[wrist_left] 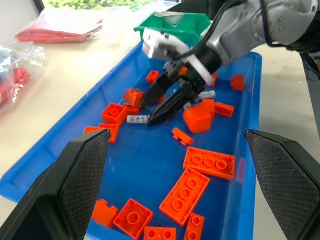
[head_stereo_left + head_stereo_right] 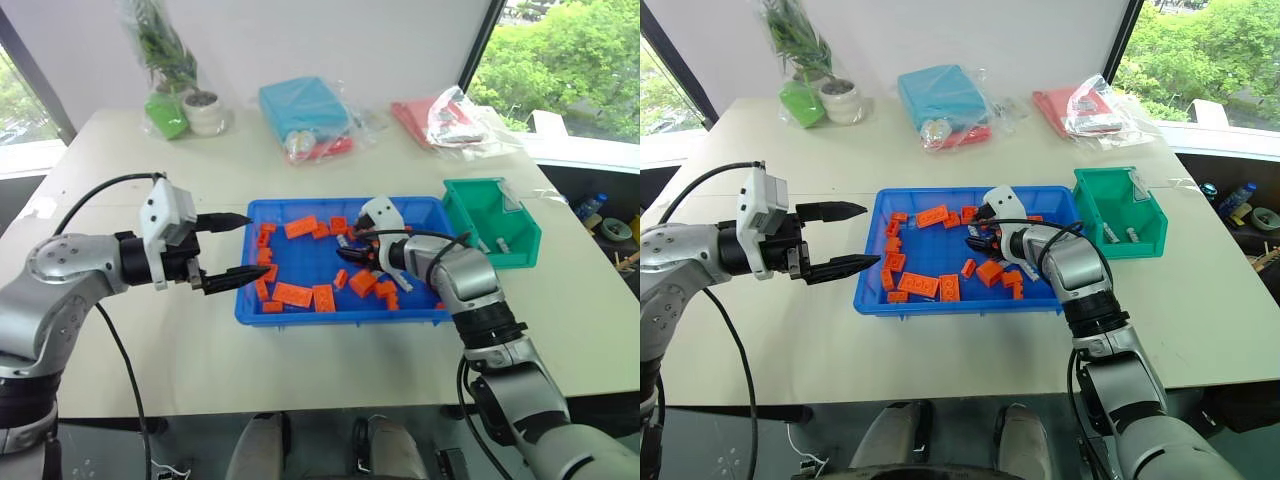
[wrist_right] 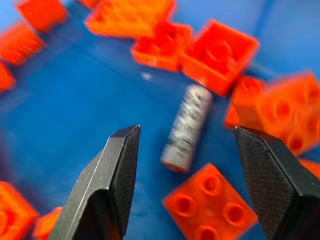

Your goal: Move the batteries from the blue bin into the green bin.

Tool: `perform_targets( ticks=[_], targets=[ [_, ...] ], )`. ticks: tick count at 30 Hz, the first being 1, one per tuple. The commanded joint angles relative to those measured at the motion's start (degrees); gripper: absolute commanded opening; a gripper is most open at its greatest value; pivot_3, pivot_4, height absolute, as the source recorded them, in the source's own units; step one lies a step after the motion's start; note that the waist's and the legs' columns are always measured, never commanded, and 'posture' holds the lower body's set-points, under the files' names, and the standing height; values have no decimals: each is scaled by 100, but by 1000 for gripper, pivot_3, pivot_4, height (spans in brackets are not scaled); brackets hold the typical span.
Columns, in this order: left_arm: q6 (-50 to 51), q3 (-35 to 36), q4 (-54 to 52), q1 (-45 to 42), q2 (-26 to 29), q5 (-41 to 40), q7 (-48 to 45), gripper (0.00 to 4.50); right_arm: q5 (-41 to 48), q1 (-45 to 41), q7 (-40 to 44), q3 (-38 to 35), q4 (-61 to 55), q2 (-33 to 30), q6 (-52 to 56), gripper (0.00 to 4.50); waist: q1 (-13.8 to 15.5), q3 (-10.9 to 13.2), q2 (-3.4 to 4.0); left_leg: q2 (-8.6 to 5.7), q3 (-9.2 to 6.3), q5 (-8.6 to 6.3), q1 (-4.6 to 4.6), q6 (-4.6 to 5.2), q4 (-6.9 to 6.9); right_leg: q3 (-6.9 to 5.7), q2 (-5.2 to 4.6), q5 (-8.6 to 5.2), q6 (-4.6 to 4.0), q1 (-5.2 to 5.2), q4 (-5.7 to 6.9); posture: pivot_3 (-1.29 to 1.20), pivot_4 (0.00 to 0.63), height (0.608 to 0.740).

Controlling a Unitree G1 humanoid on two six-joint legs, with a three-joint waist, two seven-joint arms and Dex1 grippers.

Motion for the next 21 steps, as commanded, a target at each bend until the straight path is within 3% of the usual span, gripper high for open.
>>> perform_targets(
  ticks=[1,6,7,9,13,17,21],
  targets=[
    [-6,186,-154,1,90,-81,28,4500,-50,-135,64,113,25,123,-242,3032,-6,0,0,1,0,0,0,0,0,0,1,0,0,0,1,0,150,681],
    [-43,157,-103,-47,79,-53,31,4500,-52,-58,98,253,-29,318,-304,3032,-15,2,3,2,0,0,4,0,0,0,2,0,1,-1,1,0,150,681],
    [-53,147,-82,-65,76,-45,24,4500,-52,-51,88,269,-44,358,-312,2794,-15,2,4,2,-1,0,4,0,0,0,2,0,1,-2,1,0,150,681],
    [-71,128,-45,-94,71,-29,12,4500,-68,-46,71,281,-63,394,-345,2236,-10,3,5,2,-1,0,4,0,0,0,2,0,1,-2,1,0,150,681],
    [-89,94,1,-144,53,-15,4,4500,-33,-90,54,193,-161,360,-283,175,13,6,10,2,-1,0,4,0,0,0,1,-1,0,-3,0,0,150,681],
    [-146,45,79,-186,28,21,-35,4500,231,-310,103,-392,-883,-78,42,100,31,8,12,2,-1,0,4,0,0,0,1,-1,0,-3,0,0,150,681],
    [-198,10,156,-225,2,40,-67,4500,536,-584,45,-1408,-1297,-958,551,100,42,11,17,-2,-3,0,-7,-1,6,0,-5,-1,-1,-7,-6,0,150,681]
  ],
)
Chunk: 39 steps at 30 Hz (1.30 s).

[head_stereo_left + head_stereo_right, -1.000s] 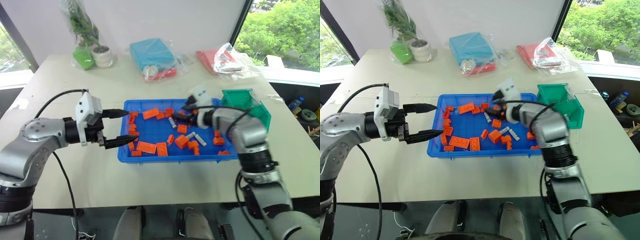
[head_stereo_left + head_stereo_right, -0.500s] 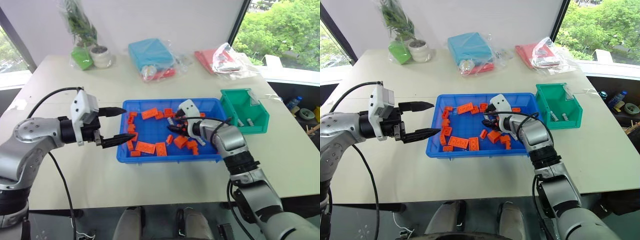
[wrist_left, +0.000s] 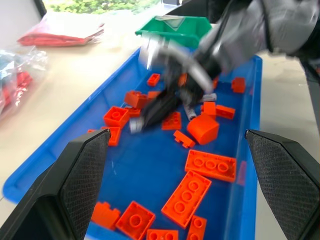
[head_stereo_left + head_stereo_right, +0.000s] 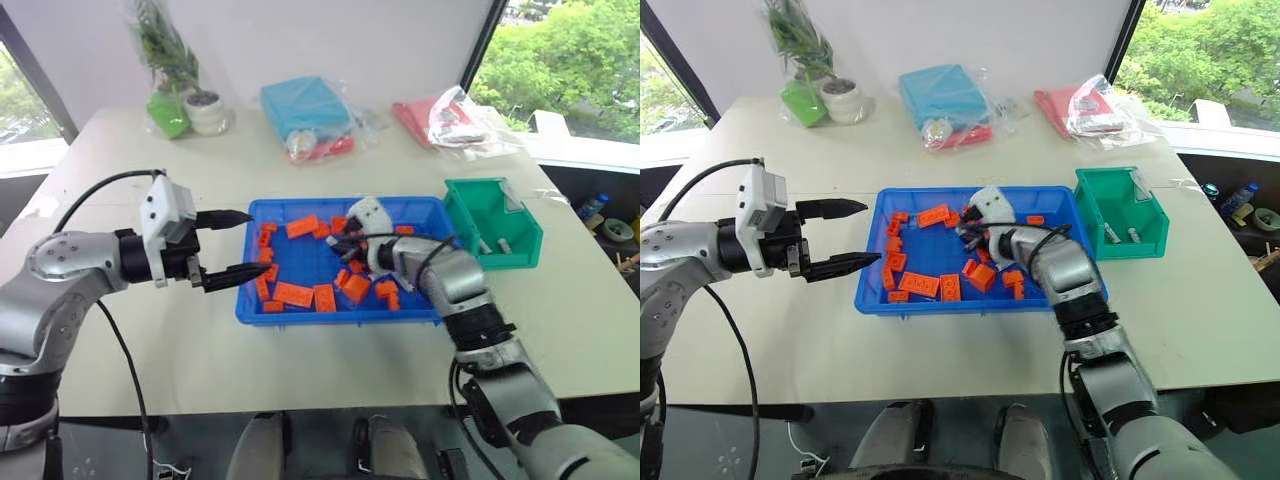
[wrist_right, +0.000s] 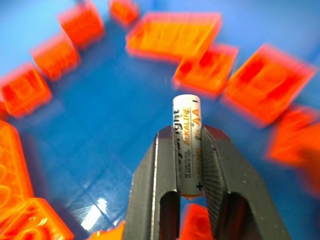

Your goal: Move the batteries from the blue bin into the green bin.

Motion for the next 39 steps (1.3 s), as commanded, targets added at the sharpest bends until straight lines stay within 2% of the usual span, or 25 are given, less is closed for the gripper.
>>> perform_targets(
  ticks=[1,5,10,16,18,22,26,31,34,39],
  targets=[
    [-151,30,9,-111,3,17,-66,4500,179,-274,-55,-961,-364,-751,259,100,1,-3,-4,0,0,0,1,0,-2,0,1,0,0,0,-2,0,150,681],
    [-243,-44,115,-144,-57,81,-104,4500,80,97,32,-1475,-58,-1814,211,100,-2,-15,-26,-1,2,-2,2,-2,-9,-6,2,-9,-11,4,-12,0,150,681],
    [-280,-132,196,-232,-156,134,-166,4500,99,609,-38,-1711,71,-2167,126,100,-62,-11,-18,8,19,-1,3,0,-10,-5,2,-13,-2,21,-11,0,150,681],
    [-329,-266,316,-392,-243,212,-205,4500,57,718,4,-1337,53,-1942,-290,2998,-89,-8,-9,17,26,0,6,1,-9,-5,4,-5,11,15,-3,0,150,681],
    [-325,-286,347,-443,-244,223,-233,4500,-9,600,576,-946,200,-2136,-805,2998,-65,-7,-8,16,26,0,5,1,-7,-5,2,-5,11,15,-5,0,150,681],
    [-296,-308,388,-527,-226,225,-275,4500,-135,221,2374,66,507,-2482,-2160,2998,-27,-2,0,14,25,0,5,1,-4,-4,1,-15,-2,15,-12,0,150,681],
    [-260,-323,301,-516,-195,189,-289,4500,-531,-251,3884,1105,1098,-2404,-3446,2998,-43,-6,-12,17,22,-1,7,0,-7,-5,4,-15,-1,8,-14,0,150,681],
    [-237,-319,177,-497,-214,187,-195,4500,-978,-729,4605,1765,2079,-1918,-4370,2998,-27,-4,-16,16,21,0,5,1,-4,-5,2,-7,10,9,-12,0,150,681],
    [-167,-170,26,-406,-166,128,-71,4500,-1346,-994,4700,2071,2788,-1507,-4908,2998,-44,-3,-17,14,23,0,5,0,-3,-5,3,-5,9,18,-7,0,150,681],
    [-81,79,-148,-207,-51,66,19,4500,-1702,-1195,4758,2204,3637,-1165,-5531,2998,-28,-3,-16,13,21,1,6,-1,-6,-5,4,8,-6,18,0,0,150,681]
  ],
)
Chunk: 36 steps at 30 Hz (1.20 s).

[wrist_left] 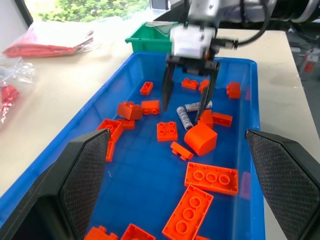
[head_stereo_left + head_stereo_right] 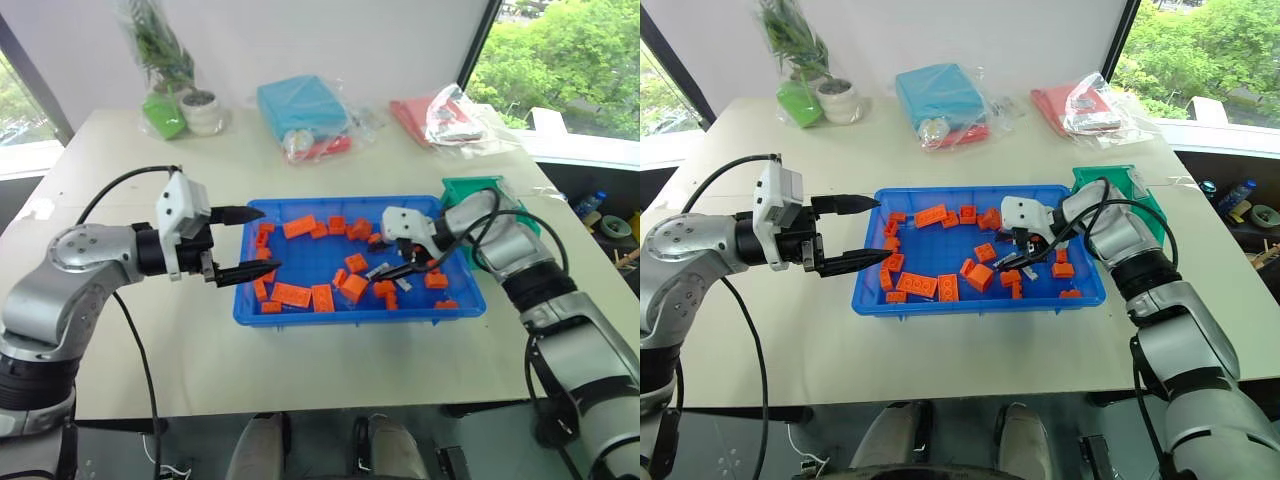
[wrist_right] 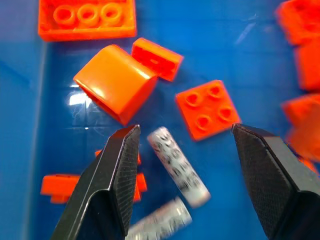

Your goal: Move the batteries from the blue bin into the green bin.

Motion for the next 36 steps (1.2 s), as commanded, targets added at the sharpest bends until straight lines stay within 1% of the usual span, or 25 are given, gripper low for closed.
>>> perform_targets(
  ticks=[1,7,11,12,13,15,16,17,18,20,22,26,30,32,35,36],
  targets=[
    [27,338,-251,69,148,-126,98,4500,-253,-244,29,-2,488,85,-506,2998,10,-1,-2,0,-1,0,0,0,1,0,1,1,-1,1,0,0,150,681],
    [97,417,-366,87,187,-218,207,4500,-475,-265,100,-7,1026,238,-949,2998,-4,-2,-6,-1,0,0,17,-2,3,1,0,-2,1,11,0,0,150,681],
    [105,394,-339,31,177,-220,228,4500,-413,-261,113,-132,1183,337,-862,2998,0,-3,-7,-1,-1,0,28,-2,0,1,1,-2,1,11,1,0,150,681],
    [97,382,-322,17,173,-212,226,4500,-360,-247,123,-184,1155,360,-780,2461,0,-3,-7,-1,0,0,28,-2,1,1,1,-2,1,11,0,0,150,681],
    [87,363,-295,-6,169,-202,218,4500,-275,-216,150,-260,1059,375,-697,2086,-1,-3,-7,-1,0,0,29,-2,1,1,0,-2,1,11,0,0,150,681],
    [78,323,-247,-67,158,-188,202,4500,-113,-138,121,-439,772,387,-467,1187,1,-2,-6,-1,0,0,28,-2,1,1,1,-1,-1,13,1,0,150,681],
    [76,305,-228,-97,153,-186,190,4500,-16,-92,65,-551,580,393,-322,616,4,-2,-5,-1,0,0,28,-2,1,1,0,1,-2,15,4,0,150,681],
    [71,283,-202,-130,148,-180,171,4500,129,-27,-50,-721,293,399,-117,390,4,-2,-6,-1,-1,0,27,-3,0,1,0,1,-2,19,6,0,150,681],
    [64,263,-179,-156,144,-172,154,4500,270,42,-193,-900,-2,405,88,65,0,-2,-5,0,0,1,27,-3,0,1,0,1,-2,23,6,0,150,681],
    [45,221,-125,-200,133,-150,123,4500,589,133,-657,-1371,-661,407,841,65,3,-1,-5,-1,1,1,24,-3,0,2,0,2,-2,21,7,0,150,681],
    [26,191,-83,-226,119,-131,97,4500,765,260,-1174,-1841,-1333,273,1495,65,12,0,-3,0,1,2,23,-4,0,2,-1,2,-2,21,7,0,150,681],
    [-27,147,-19,-222,67,-87,50,4500,807,642,-2289,-2810,-2365,-282,2658,65,75,-1,-5,-3,-5,0,23,-6,1,-1,-3,0,-3,8,-1,0,150,681],
    [-108,39,93,-273,-21,-37,11,4500,687,1290,-3061,-3486,-2757,-909,3284,65,179,-3,-8,-5,3,-10,21,-21,1,0,-6,-12,-15,9,-21,0,150,681],
    [-157,-50,163,-353,-86,-7,-4,4500,825,1586,-3335,-3793,-2800,-1000,3706,65,170,-3,-9,-4,7,-10,22,-21,1,0,-6,-12,-15,10,-26,0,150,681],
    [-209,-151,279,-482,-179,50,-39,4500,935,1999,-3564,-3923,-3086,-971,4035,65,150,-3,-8,1,16,-3,16,-9,0,0,-4,-11,-13,19,-19,0,150,681],
    [-215,-175,306,-518,-204,60,-54,4500,965,2080,-3639,-3943,-3137,-935,4079,565,138,-1,-6,2,18,-1,16,-6,0,0,-3,-10,-13,15,-14,0,150,681]
  ],
)
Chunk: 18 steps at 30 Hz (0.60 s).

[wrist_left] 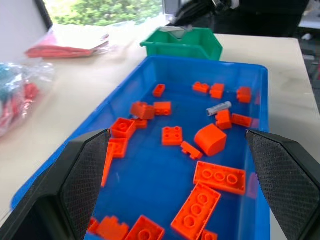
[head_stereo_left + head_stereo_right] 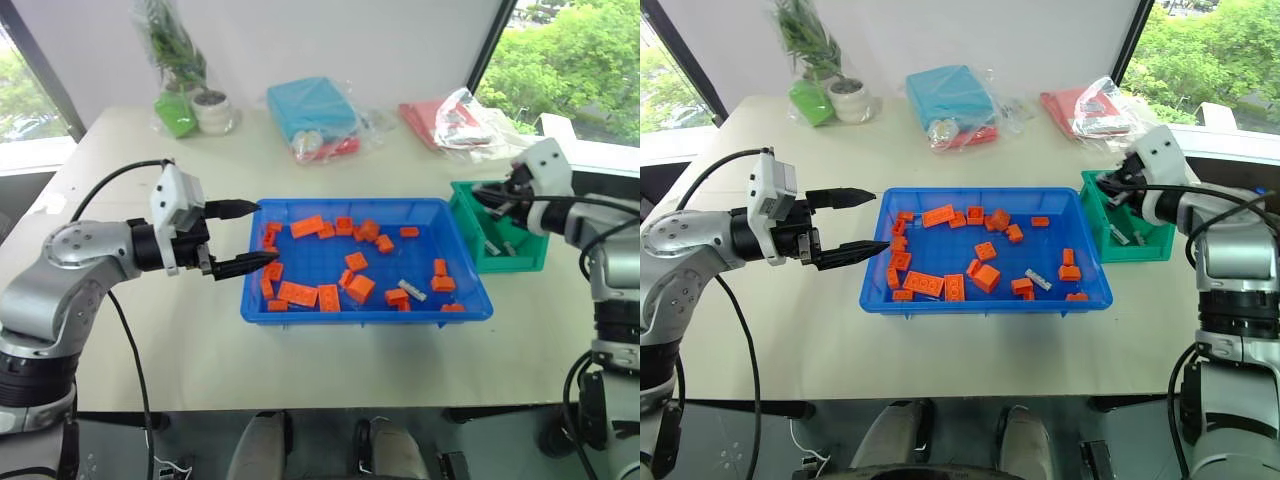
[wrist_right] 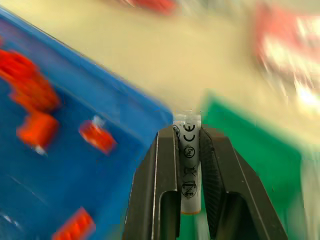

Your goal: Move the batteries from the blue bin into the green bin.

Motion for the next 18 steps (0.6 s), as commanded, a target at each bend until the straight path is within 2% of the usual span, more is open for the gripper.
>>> perform_targets(
  ticks=[1,5,8,12,18],
  targets=[
    [-171,-13,3,-198,-47,25,-68,4500,205,133,-263,-207,-484,16,214,1118,-32,3,7,2,3,1,0,1,-1,1,1,5,8,-4,3,0,150,681],
    [-181,-67,33,-252,-52,28,-152,4500,286,-132,-571,-172,-431,67,158,3002,-91,6,12,2,2,2,0,3,-1,1,1,9,13,-6,9,0,150,681],
    [-156,-54,-5,-238,-42,14,-180,4500,909,-195,-106,-151,-958,49,499,3002,-135,6,10,4,-2,2,0,3,-1,0,0,7,17,-5,8,0,150,681],
    [-134,-41,-76,-188,-37,7,-180,4500,1525,335,866,550,-2047,-317,934,3002,-125,2,0,11,-14,1,-1,5,-3,-4,2,5,18,0,8,0,150,681],
    [-90,3,-218,-99,-40,-31,-108,4500,1171,500,1523,1788,-2047,-860,530,3002,-129,6,3,13,-15,-10,-1,-11,4,-6,-3,-8,6,-3,-24,0,150,681]
  ],
)
